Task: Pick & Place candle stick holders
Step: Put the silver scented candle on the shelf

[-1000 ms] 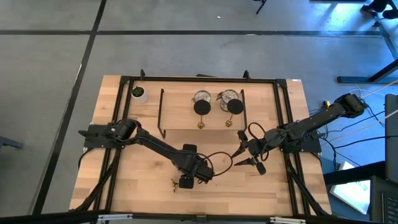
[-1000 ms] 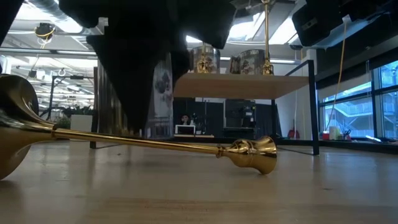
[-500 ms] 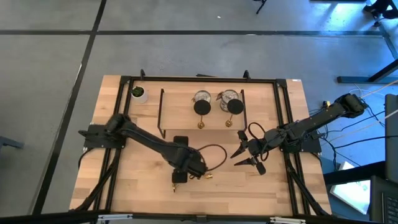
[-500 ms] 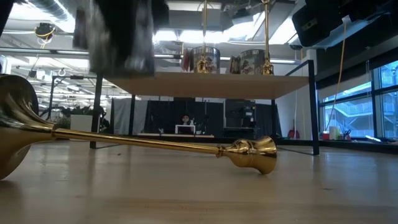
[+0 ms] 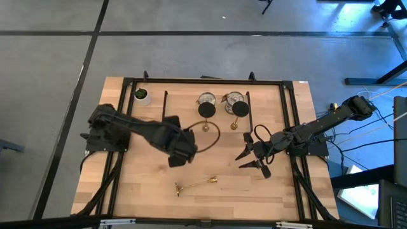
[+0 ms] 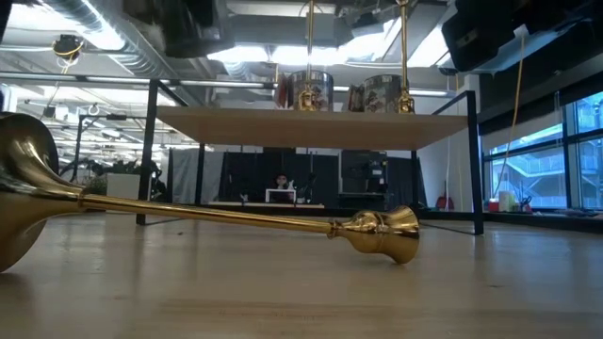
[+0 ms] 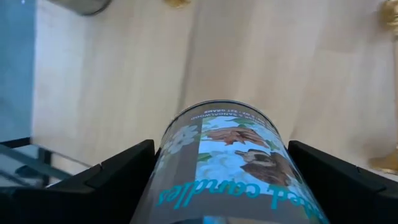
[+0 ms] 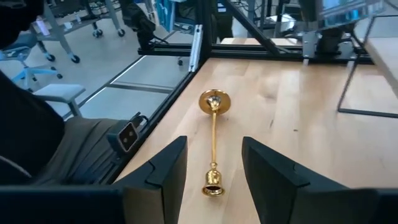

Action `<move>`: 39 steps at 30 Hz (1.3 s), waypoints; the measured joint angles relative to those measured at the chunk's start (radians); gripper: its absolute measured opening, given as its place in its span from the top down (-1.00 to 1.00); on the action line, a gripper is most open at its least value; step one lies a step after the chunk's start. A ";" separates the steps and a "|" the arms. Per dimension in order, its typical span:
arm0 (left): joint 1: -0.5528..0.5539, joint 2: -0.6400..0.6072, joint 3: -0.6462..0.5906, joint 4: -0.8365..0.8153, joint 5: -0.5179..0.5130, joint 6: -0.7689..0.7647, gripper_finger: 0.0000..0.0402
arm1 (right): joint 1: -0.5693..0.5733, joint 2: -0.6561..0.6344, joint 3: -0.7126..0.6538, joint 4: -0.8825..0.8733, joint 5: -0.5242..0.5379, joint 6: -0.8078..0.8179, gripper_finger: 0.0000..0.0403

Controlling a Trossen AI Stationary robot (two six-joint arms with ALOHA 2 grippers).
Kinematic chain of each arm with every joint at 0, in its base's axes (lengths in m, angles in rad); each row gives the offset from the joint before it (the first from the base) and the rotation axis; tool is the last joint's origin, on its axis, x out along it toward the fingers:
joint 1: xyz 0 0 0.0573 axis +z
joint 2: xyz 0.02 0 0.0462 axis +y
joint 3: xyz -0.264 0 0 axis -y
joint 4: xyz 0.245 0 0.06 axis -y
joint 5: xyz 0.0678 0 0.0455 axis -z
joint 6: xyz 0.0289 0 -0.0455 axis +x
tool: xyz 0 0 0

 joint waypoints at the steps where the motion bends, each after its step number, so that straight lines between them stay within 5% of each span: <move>1: 0.019 0.000 0.000 -0.003 0.000 0.020 -0.72 | 0.000 0.000 0.000 0.000 0.009 0.001 0.23; 18: 0.179 -0.129 0.000 0.013 0.008 0.113 -0.72 | 0.000 0.030 0.000 -0.002 0.012 0.024 0.23; 39: 0.652 -0.112 0.000 0.093 0.320 0.312 -0.71 | 0.000 0.077 0.000 0.111 -0.018 0.049 0.23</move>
